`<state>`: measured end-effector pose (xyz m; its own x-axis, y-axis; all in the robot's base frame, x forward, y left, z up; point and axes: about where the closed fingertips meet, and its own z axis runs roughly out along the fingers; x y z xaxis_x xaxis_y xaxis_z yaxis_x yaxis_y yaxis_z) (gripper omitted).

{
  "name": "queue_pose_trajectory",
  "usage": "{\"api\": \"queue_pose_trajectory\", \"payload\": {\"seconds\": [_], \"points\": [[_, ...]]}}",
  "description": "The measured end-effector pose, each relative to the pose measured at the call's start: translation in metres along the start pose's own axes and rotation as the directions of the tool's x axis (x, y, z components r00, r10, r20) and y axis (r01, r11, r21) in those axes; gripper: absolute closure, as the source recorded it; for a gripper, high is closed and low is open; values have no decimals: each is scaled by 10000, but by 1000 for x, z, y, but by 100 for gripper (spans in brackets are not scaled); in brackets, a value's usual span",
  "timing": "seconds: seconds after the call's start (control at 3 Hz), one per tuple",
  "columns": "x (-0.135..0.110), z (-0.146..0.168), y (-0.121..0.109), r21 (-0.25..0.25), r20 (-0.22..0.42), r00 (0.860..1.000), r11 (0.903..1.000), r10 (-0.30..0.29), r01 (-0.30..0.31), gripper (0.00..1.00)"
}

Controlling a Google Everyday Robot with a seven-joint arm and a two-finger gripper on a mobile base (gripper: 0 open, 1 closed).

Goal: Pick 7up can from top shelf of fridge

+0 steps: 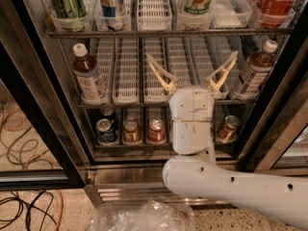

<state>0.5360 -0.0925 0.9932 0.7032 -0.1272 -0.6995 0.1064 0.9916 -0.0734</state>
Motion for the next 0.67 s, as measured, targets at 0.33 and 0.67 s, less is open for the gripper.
{"api": "queue_pose_trajectory", "payload": {"seconds": [0.33,0.67], "points": [[-12,7,3,-87,188,9989,9991,426,-424,0],[-28,8,6,-357,-338,9976,9974,608,-620,0]]}}
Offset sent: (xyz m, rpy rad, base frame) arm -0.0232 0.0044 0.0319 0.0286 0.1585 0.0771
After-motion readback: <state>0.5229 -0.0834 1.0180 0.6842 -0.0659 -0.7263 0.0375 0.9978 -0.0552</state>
